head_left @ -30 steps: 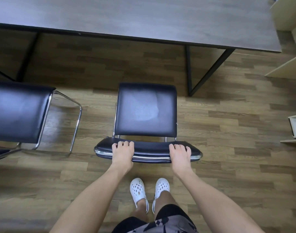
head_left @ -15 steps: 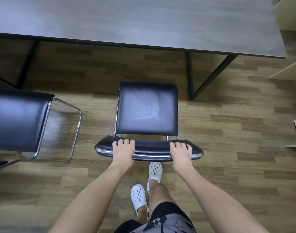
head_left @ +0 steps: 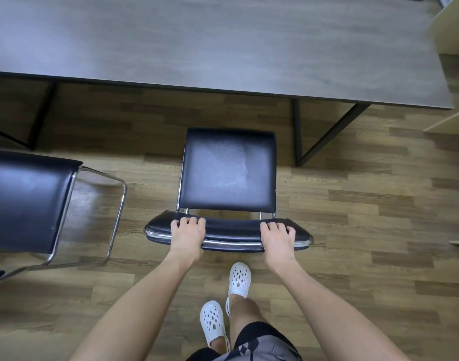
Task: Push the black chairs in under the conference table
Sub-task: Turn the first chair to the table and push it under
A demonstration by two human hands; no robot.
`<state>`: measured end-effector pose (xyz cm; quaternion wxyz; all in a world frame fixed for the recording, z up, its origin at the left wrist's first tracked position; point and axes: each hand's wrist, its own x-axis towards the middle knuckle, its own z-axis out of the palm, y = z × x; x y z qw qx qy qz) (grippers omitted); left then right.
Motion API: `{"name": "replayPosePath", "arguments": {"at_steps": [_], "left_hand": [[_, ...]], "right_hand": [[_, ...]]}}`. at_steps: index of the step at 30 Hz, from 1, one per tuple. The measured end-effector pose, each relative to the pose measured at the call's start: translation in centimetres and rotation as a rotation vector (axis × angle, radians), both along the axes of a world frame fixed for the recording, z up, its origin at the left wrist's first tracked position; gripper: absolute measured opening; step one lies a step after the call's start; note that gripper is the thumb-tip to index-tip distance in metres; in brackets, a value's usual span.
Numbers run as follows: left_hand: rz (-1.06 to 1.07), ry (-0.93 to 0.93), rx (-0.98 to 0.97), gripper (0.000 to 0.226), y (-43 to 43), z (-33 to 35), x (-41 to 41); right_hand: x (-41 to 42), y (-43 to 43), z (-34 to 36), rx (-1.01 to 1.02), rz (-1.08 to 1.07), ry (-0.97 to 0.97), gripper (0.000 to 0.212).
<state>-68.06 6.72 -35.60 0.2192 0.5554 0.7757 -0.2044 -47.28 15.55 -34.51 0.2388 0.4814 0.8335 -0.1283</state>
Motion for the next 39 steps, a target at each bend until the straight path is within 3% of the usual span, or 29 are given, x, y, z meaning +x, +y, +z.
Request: {"name": "replayPosePath", "arguments": {"at_steps": [9, 18, 24, 33, 39], "left_hand": [[0.003, -0.002, 0.004, 0.056, 3.1, 0.3, -1.0], [0.019, -0.022, 0.000, 0.053, 4.8, 0.6, -1.7], [0.013, -0.018, 0.000, 0.057, 7.2, 0.6, -3.5], [0.013, -0.030, 0.059, 0.071, 11.0, 0.7, -5.7], [-0.022, -0.002, 0.079, 0.093, 13.8, 0.1, -8.0]], "right_hand": [[-1.1, 3.3, 0.0, 0.009, 0.004, 0.003, 0.076], [-1.7, 5.0, 0.2, -0.006, 0.001, 0.040, 0.064], [-3.4, 7.1, 0.2, -0.013, 0.001, 0.030, 0.066], [-5.7, 10.5, 0.0, 0.029, -0.015, 0.030, 0.094], [-7.7, 13.0, -0.9, 0.185, -0.070, 0.062, 0.113]]}}
